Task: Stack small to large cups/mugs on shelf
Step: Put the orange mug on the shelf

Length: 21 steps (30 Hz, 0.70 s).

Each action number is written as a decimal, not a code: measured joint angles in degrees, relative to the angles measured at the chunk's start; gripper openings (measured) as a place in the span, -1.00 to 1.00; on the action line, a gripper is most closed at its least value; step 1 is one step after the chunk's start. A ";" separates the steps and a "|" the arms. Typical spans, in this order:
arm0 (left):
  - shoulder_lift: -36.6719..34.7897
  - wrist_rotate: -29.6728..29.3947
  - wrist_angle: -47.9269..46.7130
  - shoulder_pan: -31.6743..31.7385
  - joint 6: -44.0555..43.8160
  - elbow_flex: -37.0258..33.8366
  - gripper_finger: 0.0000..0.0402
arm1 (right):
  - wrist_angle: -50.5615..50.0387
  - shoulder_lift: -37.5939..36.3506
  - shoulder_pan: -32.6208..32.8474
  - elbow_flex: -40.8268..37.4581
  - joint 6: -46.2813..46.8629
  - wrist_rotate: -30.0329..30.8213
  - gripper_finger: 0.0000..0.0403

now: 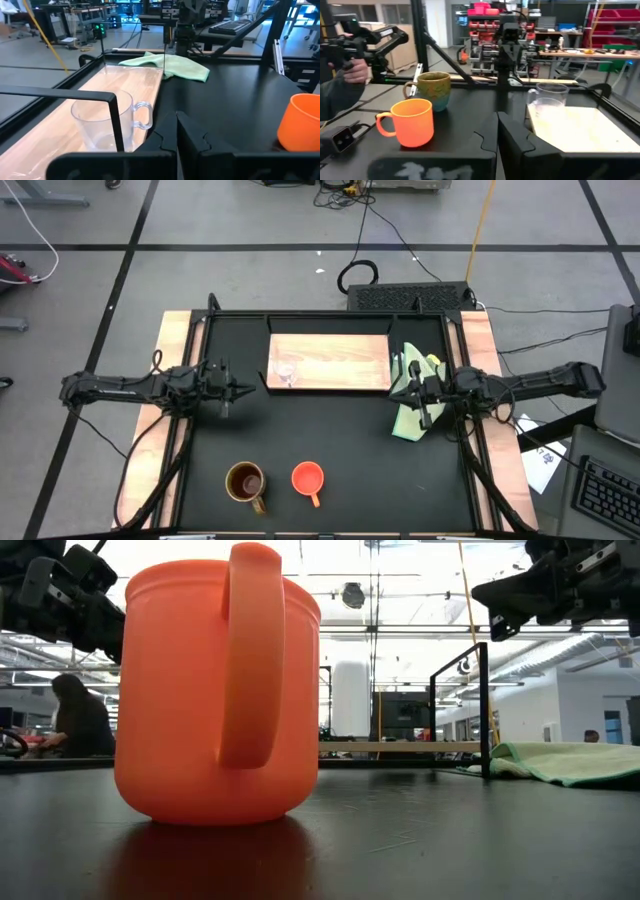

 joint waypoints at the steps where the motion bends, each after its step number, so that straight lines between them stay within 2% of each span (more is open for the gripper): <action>1: 0.00 0.04 0.00 -0.01 -0.10 0.00 -0.99 | 1.14 0.88 0.41 0.00 -0.17 0.00 -1.00; 14: 0.02 1.52 0.04 -0.02 -0.02 0.00 -0.99 | 3.65 7.05 2.57 0.06 0.58 0.02 -1.00; 21: 0.04 1.58 0.12 -0.01 0.00 0.00 -0.98 | 3.12 11.92 5.30 3.34 -1.26 0.04 -1.00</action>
